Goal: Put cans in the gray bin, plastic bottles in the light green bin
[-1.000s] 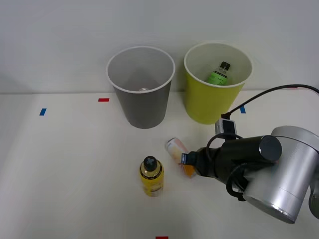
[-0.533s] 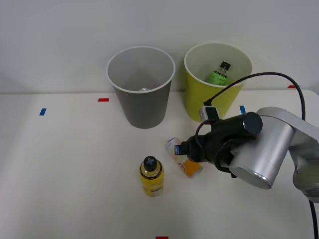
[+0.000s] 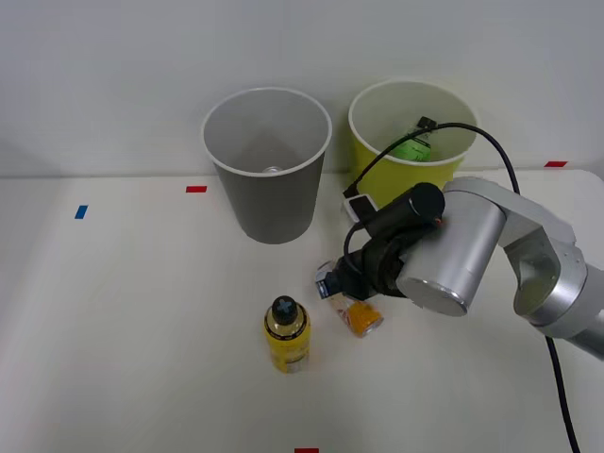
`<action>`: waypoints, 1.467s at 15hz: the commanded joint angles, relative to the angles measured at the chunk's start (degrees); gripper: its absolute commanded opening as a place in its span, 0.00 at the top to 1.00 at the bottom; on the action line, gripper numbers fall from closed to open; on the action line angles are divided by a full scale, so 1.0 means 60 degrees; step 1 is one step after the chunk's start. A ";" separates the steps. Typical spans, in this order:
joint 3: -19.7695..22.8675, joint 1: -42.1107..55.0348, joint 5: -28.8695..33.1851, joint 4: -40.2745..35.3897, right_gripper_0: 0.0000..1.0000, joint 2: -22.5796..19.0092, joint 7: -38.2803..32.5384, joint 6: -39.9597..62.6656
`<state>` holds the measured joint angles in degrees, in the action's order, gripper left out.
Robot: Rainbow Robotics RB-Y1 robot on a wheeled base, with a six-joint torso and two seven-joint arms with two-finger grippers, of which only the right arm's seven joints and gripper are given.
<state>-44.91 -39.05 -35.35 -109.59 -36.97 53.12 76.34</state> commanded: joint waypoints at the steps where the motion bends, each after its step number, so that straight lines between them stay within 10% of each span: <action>1: 0.0000 -0.0053 -0.0363 0.0042 0.00 -0.0035 0.0067 0.0007; 10: -0.0029 -0.0317 0.0355 0.1653 0.00 0.1239 0.0726 -0.0008; 22: -0.0029 -0.0346 0.0150 0.1858 0.00 0.1254 0.1166 0.0520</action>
<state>-45.16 -41.06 -33.65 -98.43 -29.41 60.27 79.96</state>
